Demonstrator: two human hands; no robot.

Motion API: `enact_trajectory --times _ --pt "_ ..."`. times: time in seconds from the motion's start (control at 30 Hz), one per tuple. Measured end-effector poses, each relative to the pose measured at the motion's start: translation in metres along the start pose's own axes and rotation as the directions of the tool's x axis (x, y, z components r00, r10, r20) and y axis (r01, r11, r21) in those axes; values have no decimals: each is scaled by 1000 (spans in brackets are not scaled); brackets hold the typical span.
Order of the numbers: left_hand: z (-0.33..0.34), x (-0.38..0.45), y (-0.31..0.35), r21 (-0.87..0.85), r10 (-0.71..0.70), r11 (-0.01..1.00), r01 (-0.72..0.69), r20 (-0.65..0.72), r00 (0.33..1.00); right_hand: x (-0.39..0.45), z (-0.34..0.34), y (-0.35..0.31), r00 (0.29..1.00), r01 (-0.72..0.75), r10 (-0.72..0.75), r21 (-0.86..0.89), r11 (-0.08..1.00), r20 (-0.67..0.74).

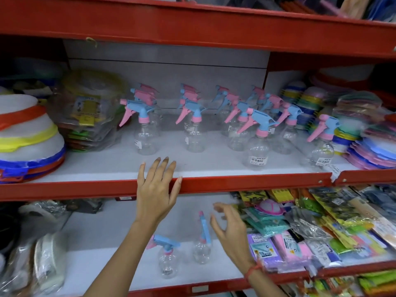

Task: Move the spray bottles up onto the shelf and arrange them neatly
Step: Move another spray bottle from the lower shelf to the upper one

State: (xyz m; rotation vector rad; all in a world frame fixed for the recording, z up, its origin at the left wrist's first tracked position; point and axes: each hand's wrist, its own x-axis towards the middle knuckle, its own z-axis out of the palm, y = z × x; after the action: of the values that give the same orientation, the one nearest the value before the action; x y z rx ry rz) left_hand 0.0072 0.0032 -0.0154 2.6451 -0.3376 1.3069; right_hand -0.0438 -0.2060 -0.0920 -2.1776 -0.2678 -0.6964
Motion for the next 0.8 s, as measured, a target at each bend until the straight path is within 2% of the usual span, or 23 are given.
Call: enact_trajectory --times 0.07,0.17,0.23,0.33,0.47,0.63,0.8 --pt "1 0 0 -4 5 1000 -5 -7 1000 -13 24 6 979 -160 163 -38 986 121" --pt "1 0 -1 -4 8 1000 -8 -4 1000 -25 52 11 920 -326 336 -81 942 200" --pt "1 0 -1 -2 10 1000 -10 2 1000 -32 65 13 895 -386 399 -101 917 198" --pt "1 0 -2 -11 18 1000 -18 8 1000 -37 76 16 890 -431 444 -122 894 104" --pt "-3 -1 -4 -9 25 1000 -25 33 999 -39 75 13 902 -418 427 -115 901 64" --pt "-6 -1 -5 -30 27 999 -25 59 998 -40 45 -12 946 -325 325 -28 945 8" --pt "-7 -2 -3 -44 25 999 -23 52 998 -29 1 -56 969 -199 206 63 978 -134"
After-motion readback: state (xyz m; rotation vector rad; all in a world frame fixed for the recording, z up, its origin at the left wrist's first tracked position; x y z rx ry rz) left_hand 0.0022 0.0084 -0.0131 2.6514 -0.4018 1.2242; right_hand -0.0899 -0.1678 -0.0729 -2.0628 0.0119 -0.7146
